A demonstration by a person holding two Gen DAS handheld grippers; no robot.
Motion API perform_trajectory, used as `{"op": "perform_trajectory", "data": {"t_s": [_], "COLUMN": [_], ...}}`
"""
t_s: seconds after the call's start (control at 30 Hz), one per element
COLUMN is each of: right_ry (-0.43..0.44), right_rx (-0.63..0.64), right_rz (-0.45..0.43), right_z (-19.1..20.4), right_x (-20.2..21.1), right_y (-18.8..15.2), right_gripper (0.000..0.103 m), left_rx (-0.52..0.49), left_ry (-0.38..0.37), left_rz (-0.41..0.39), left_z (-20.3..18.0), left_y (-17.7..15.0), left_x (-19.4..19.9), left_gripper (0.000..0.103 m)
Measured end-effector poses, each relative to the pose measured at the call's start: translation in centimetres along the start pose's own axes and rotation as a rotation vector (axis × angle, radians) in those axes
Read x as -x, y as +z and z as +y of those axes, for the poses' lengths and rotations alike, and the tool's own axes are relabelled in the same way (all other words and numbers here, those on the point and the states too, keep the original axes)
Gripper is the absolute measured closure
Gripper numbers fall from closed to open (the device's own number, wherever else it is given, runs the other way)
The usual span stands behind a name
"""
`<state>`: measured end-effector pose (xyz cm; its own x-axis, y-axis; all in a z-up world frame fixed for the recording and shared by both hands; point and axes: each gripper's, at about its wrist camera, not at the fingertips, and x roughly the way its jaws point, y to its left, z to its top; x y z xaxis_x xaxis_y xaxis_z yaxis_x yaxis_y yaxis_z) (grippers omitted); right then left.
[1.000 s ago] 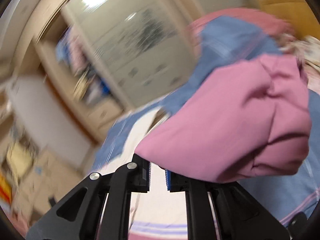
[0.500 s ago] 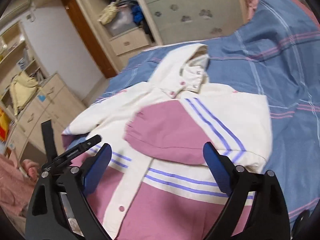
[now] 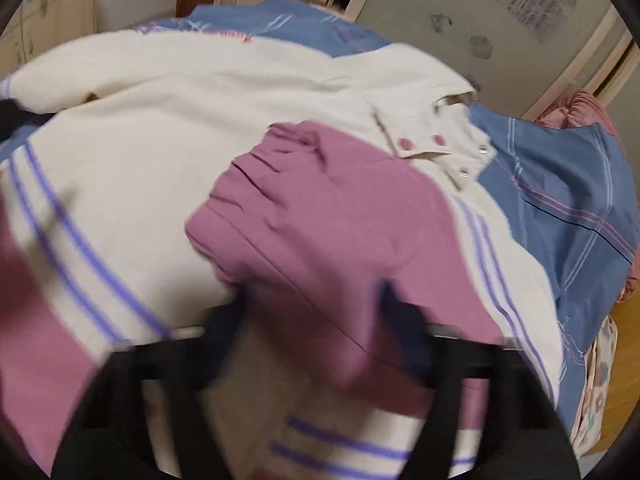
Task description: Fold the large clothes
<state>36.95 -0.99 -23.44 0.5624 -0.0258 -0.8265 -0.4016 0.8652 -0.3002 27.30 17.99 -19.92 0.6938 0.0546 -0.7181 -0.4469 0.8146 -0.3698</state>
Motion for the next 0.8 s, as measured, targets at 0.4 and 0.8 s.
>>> {"op": "perform_trajectory", "data": {"t_s": [0.4,0.8], "right_ry": [0.268,0.080], "right_rx": [-0.212,-0.542], "right_rz": [-0.131,0.060], "right_z": [-4.0,-19.8], "right_x": [2.6,-1.7], "right_y": [-0.7,-13.0], "right_gripper": [0.047,0.049], "left_rx": [-0.009,-0.050], "left_ry": [0.013,0.014], "left_rz": [-0.007,0.017], "left_z": [0.0,-0.9], "left_y": [0.0,-0.5], "left_x": [-0.6,-1.2], "left_gripper": [0.002,0.002]}}
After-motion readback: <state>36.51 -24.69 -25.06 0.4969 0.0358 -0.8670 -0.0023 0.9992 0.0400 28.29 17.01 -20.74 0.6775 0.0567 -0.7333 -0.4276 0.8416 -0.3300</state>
